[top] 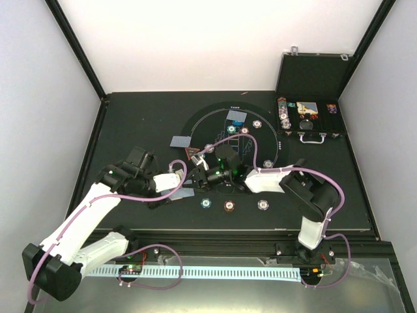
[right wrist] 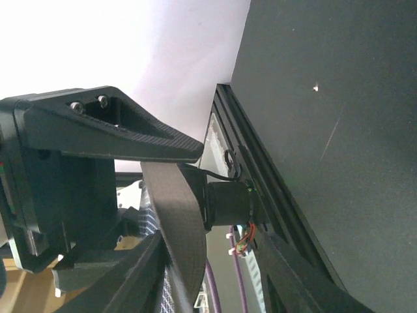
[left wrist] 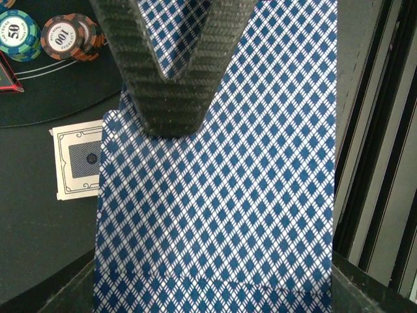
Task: Distribute texas hold em gaming equipment
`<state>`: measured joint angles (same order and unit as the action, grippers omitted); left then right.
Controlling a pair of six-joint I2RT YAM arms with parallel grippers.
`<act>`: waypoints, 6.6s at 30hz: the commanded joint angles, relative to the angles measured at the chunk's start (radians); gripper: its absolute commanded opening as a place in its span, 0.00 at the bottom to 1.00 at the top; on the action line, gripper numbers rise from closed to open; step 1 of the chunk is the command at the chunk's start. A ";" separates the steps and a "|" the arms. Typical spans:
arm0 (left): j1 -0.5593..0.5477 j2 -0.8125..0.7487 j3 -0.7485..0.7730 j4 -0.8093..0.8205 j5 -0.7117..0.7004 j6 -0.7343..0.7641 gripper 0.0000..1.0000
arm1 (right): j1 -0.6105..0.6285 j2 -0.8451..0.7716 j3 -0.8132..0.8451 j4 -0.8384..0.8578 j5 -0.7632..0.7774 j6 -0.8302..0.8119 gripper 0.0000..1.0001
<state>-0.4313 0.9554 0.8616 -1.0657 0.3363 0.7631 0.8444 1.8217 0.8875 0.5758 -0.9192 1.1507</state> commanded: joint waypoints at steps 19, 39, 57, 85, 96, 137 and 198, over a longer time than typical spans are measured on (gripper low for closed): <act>0.004 -0.015 0.027 0.041 -0.001 0.009 0.07 | -0.160 -0.227 -0.048 -0.361 0.039 -0.173 0.01; 0.004 -0.017 0.037 0.031 0.000 0.015 0.07 | -0.594 -0.262 -0.129 -0.805 0.201 -0.532 0.01; 0.003 -0.021 0.033 0.029 0.010 0.017 0.07 | -0.659 -0.378 -0.155 -1.027 0.479 -0.621 0.34; 0.003 -0.017 0.069 0.032 0.044 -0.013 0.06 | -0.029 -0.303 -0.024 -0.327 0.139 -0.080 0.88; 0.004 -0.022 0.066 0.026 0.033 -0.007 0.07 | 0.064 -0.144 0.050 -0.172 0.086 0.009 0.86; 0.003 -0.026 0.062 0.018 0.015 0.008 0.07 | -0.018 -0.162 0.018 -0.359 0.054 -0.134 0.16; 0.006 -0.066 0.055 -0.036 -0.005 -0.002 0.06 | -0.271 0.419 1.116 -1.120 0.227 -0.517 0.76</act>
<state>-0.4313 0.8860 0.8932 -1.1023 0.3206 0.7643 0.5724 2.3512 2.0491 -0.5209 -0.7116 0.6582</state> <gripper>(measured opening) 0.663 0.698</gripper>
